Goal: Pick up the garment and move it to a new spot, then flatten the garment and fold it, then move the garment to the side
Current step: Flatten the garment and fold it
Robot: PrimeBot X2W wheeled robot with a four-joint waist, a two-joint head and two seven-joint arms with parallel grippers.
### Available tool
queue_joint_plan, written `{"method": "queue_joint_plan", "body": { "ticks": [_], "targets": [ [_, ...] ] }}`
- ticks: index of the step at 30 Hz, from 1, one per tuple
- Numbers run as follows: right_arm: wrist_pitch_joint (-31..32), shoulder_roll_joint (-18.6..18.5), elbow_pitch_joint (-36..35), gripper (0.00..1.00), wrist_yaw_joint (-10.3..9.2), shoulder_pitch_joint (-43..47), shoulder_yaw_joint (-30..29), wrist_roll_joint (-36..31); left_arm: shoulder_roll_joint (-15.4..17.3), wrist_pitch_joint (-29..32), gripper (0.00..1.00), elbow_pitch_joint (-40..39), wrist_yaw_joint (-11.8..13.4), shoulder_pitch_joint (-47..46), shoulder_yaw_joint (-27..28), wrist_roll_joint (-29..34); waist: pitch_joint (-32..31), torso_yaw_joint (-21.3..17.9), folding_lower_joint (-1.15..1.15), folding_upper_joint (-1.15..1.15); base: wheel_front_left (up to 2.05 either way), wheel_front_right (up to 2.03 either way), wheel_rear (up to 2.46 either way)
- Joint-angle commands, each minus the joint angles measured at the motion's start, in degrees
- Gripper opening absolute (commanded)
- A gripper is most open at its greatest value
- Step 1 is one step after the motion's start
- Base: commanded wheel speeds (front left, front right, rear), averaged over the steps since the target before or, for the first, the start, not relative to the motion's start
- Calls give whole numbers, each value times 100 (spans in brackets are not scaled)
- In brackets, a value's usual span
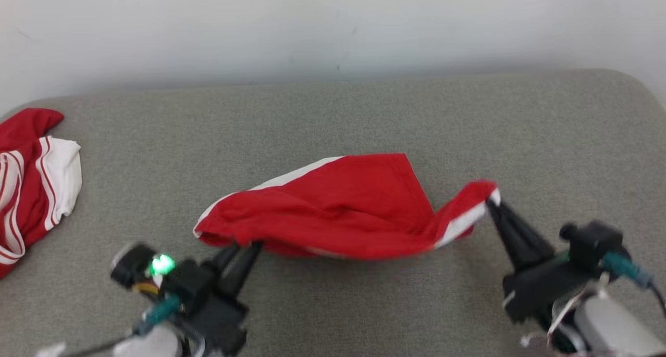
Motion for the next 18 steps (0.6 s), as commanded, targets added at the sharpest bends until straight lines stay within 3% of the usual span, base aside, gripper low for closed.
{"method": "queue_joint_plan", "body": {
  "ticks": [1,8,18],
  "targets": [
    [54,-43,-33,0,-13,-200,-28,85,56,41,0,-54,11,-293,-69,-83,117,1,1,-1,0,0,0],
    [705,-139,31,0,-13,-2040,-221,465,408,712,0,11,11,-2737,-660,-1033,1052,-8,1,-1,0,0,0],
    [1667,117,1055,0,-13,-5533,-575,920,274,1276,0,1265,11,-6379,-941,-2442,2592,-149,1,-1,0,0,0]
  ]
}}
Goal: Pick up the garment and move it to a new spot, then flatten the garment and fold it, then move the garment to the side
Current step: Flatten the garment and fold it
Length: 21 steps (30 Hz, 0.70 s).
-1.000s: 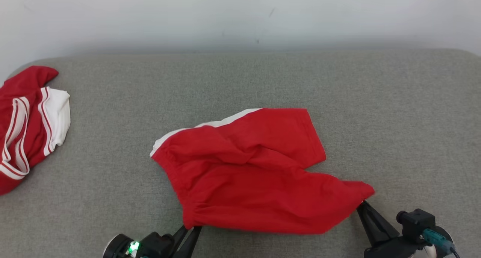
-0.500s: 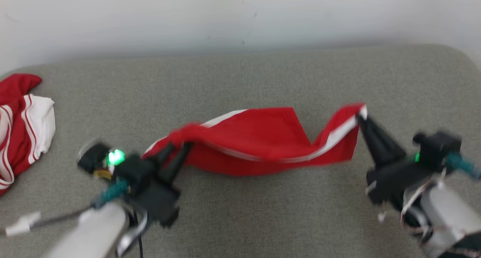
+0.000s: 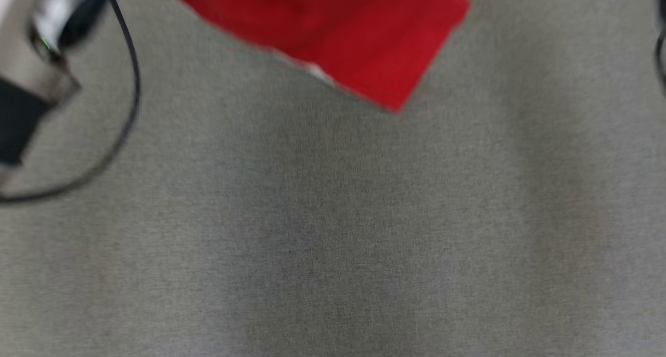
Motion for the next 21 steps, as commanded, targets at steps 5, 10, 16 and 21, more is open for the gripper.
{"method": "queue_joint_plan", "body": {
  "ticks": [5,10,16,21],
  "targets": [
    [90,239,889,0,-13,-1887,-159,-178,-125,48,0,808,11,-1680,-111,-455,1409,-237,-2,-1,0,0,0],
    [-11,363,1600,0,-13,-3045,-213,-364,-262,3,0,1293,12,-2715,-411,-564,1656,-304,-2,-1,0,0,0],
    [-161,469,2183,0,-13,-3749,-199,-578,-425,-229,0,1787,11,-3377,-686,-653,1794,-380,-2,-1,0,0,0],
    [-306,616,2611,0,-13,-4024,-113,-647,-427,-376,0,2196,12,-3683,-997,-833,1898,-434,-2,-1,0,0,0]
  ]
}}
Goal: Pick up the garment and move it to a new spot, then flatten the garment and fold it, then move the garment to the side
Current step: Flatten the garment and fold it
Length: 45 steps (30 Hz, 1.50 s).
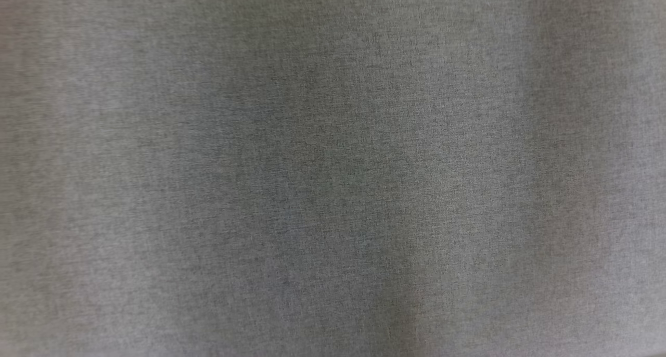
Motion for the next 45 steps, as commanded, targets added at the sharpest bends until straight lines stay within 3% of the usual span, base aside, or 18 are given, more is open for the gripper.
{"method": "queue_joint_plan", "body": {
  "ticks": [1,6,15,24,31,34,40,45],
  "targets": [
    [-61,47,106,0,-13,-105,12,-24,27,-16,0,76,12,-99,-93,-70,96,-73,-1,-1,0,0,0],
    [-178,161,473,0,-13,-122,113,-14,71,-150,0,252,12,16,-418,-320,160,-62,-1,-1,0,0,0],
    [-484,215,513,0,-13,531,328,438,171,-669,0,228,12,749,-676,-856,-94,-55,-1,-1,0,0,0],
    [-734,-53,-516,0,-13,2718,817,1171,528,-981,0,-522,138,2827,-642,-1112,-998,-87,-1,-1,0,0,0],
    [-855,-414,-1560,0,-13,4653,959,1483,878,-985,0,-2129,783,5068,-122,-926,-1605,-53,-1,-1,0,0,0],
    [-908,-362,-1931,0,-13,5477,850,1628,997,-985,0,-2773,1061,5996,126,-711,-1790,-44,-1,-1,0,0,0],
    [-905,-435,-2571,0,-13,6981,549,1648,861,-986,0,-3571,1311,7534,482,-432,-2063,107,-1,-1,0,0,0],
    [-787,-457,-3074,0,-13,8191,205,1525,704,-987,0,-3739,1240,8525,593,-162,-2276,196,-1,-1,0,0,0]
  ]
}}
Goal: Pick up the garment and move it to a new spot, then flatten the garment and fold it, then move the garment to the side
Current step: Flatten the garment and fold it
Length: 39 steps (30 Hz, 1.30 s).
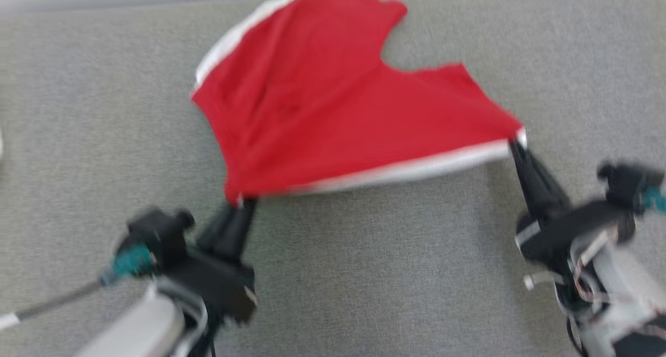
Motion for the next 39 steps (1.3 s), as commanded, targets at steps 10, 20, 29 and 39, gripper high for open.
{"method": "queue_joint_plan", "body": {
  "ticks": [10,20,29,39],
  "targets": [
    [633,227,-1203,0,-13,2117,-936,-466,-151,-18,0,-24,-193,1292,74,349,-453,156,1,1,0,0,0],
    [1601,1012,-2515,0,-13,3577,-1834,-979,-155,-18,0,46,-363,1859,206,606,-619,249,1,1,0,0,0],
    [2052,1307,-3041,0,-13,3319,-2211,-1125,-423,-18,0,-63,-509,1695,472,919,-615,364,1,1,0,0,0],
    [2332,1024,-2678,0,-13,1742,-2333,-1121,-808,-18,0,123,-753,980,691,1102,-480,699,1,1,0,0,0]
  ]
}}
